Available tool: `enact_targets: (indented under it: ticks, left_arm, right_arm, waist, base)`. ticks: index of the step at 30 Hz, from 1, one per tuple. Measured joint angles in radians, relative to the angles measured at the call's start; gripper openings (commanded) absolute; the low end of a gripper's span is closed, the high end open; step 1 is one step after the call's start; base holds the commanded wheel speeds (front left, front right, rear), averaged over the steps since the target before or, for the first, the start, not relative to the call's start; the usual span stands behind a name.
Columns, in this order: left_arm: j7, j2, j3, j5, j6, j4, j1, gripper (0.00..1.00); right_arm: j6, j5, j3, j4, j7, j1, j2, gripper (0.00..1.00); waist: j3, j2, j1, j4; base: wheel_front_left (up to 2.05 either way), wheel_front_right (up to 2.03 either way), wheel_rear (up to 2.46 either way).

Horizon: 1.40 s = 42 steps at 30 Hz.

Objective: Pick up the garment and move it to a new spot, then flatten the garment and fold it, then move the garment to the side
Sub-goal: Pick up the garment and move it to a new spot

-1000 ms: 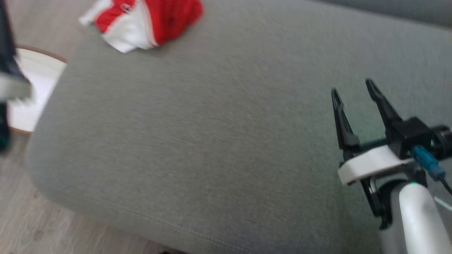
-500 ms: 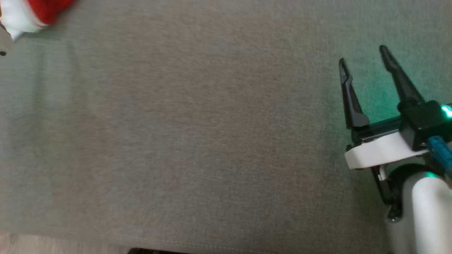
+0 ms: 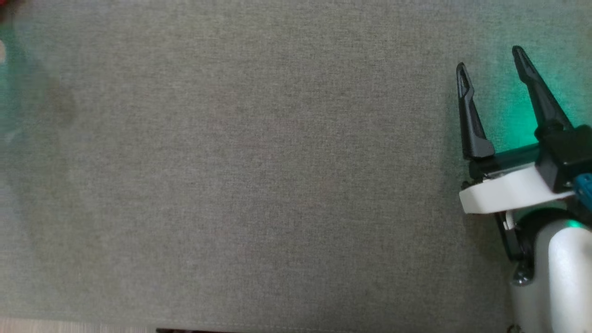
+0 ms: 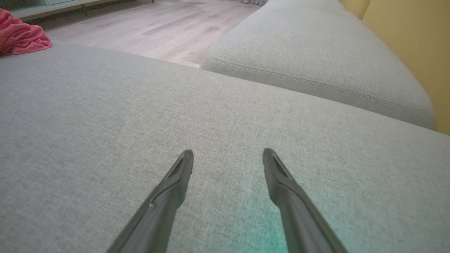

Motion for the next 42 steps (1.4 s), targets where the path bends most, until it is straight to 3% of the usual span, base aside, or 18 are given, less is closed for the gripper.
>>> enact_targets:
  ticks: [10,20,23,33,38,42]
  left_arm:
    - [-0.082,0.027,-0.024,0.028,-0.046,0.048,-0.020,0.00]
    - [-0.025,-0.018,-0.097,0.044,-0.056,-0.116,-0.030,0.00]
    - [0.003,-0.057,-0.116,0.044,-0.029,-0.190,-0.031,0.00]
    - [0.071,-0.302,-0.124,-0.056,0.086,-0.353,-0.083,0.00]
    - [0.080,-0.347,-0.111,-0.089,0.159,-0.375,-0.069,0.00]
    - [0.068,-0.356,-0.091,-0.112,0.203,-0.368,0.054,0.00]
  right_arm:
    - [0.000,0.059,-0.005,0.102,-0.051,-0.002,0.000,1.00]
    - [0.000,0.163,-0.051,0.213,-0.110,0.134,0.001,1.00]
    - [0.000,0.189,-0.053,0.239,-0.128,0.168,0.002,1.00]
    - [0.000,0.237,-0.062,0.288,-0.168,0.208,0.003,1.00]
    - [0.000,0.244,-0.081,0.301,-0.185,0.208,0.003,1.00]
    - [0.000,0.246,-0.089,0.314,-0.195,0.208,0.003,1.00]
  waist:
    - [-0.143,0.0000,-0.0001,-0.005]
    - [-0.393,0.0001,-0.0003,-0.041]
    - [-0.469,0.0001,-0.0004,-0.065]
    - [-0.620,0.0001,-0.0001,-0.170]
    - [-0.618,0.0001,0.0000,-0.183]
    - [-0.591,0.0001,0.0000,-0.173]
  base:
    - [0.00,0.00,0.00]
    - [0.00,0.00,0.00]
    - [0.00,0.00,0.00]
    - [0.00,0.00,0.00]
    - [0.00,0.00,0.00]
    - [0.00,0.00,0.00]
